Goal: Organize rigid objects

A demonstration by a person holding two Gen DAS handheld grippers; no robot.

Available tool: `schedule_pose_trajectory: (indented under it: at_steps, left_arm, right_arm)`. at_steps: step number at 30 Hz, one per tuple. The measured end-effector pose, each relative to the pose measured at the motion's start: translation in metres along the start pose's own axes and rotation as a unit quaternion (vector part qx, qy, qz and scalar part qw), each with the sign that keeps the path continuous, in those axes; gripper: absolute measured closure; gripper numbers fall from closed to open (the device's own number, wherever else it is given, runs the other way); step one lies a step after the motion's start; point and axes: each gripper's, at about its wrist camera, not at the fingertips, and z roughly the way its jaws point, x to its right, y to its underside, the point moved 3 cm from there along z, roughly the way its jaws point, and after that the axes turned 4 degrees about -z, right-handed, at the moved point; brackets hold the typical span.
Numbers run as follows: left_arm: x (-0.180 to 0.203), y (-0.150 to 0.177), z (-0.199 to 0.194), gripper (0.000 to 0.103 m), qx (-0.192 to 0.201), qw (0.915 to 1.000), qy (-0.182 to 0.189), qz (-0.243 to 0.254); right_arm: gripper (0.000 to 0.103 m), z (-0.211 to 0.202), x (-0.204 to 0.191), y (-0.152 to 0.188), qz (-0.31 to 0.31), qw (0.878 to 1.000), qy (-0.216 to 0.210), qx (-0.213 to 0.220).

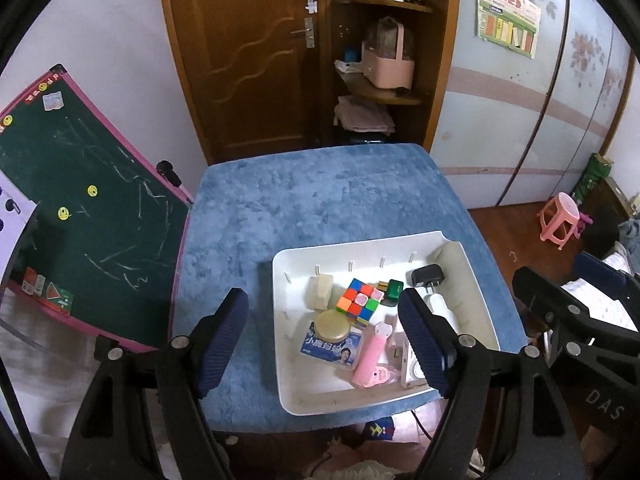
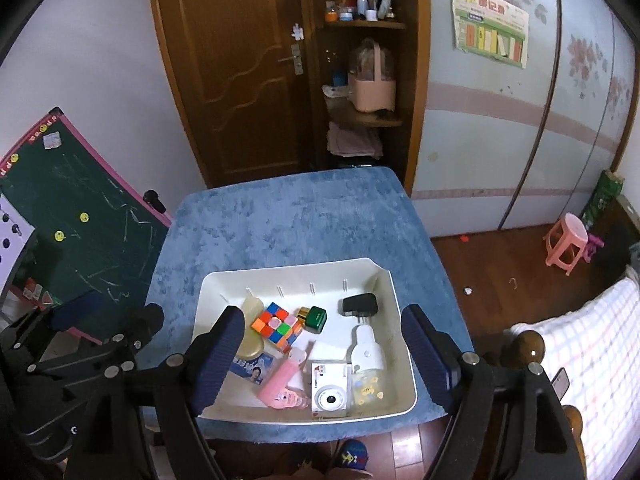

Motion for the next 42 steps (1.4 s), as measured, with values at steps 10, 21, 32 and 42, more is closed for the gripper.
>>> schedule_pose_trajectory:
  at_steps: [10, 21, 32, 42]
  left_arm:
    - [0.000, -0.002, -0.003, 0.023, -0.007, 0.9996, -0.022, -0.017]
    - [-0.002, -0.004, -0.003, 0.023, -0.010, 0.9992, -0.030, -0.025]
    - [0.000, -0.006, 0.002, 0.023, -0.019, 0.9985, -0.038, -0.033]
    - [0.001, -0.007, 0.006, 0.023, -0.026, 0.9980, -0.044, -0.037]
  right_arm:
    - [0.022, 0.003, 0.001, -0.010, -0.020, 1.000, -0.008, 0.003]
    - [0.022, 0.004, -0.003, -0.019, -0.035, 0.999, -0.010, 0.010]
    - [0.022, 0.009, 0.000, -0.023, -0.040, 0.999, -0.009, -0.001]
    - [0.022, 0.016, 0.004, -0.024, -0.038, 0.999, -0.008, -0.007]
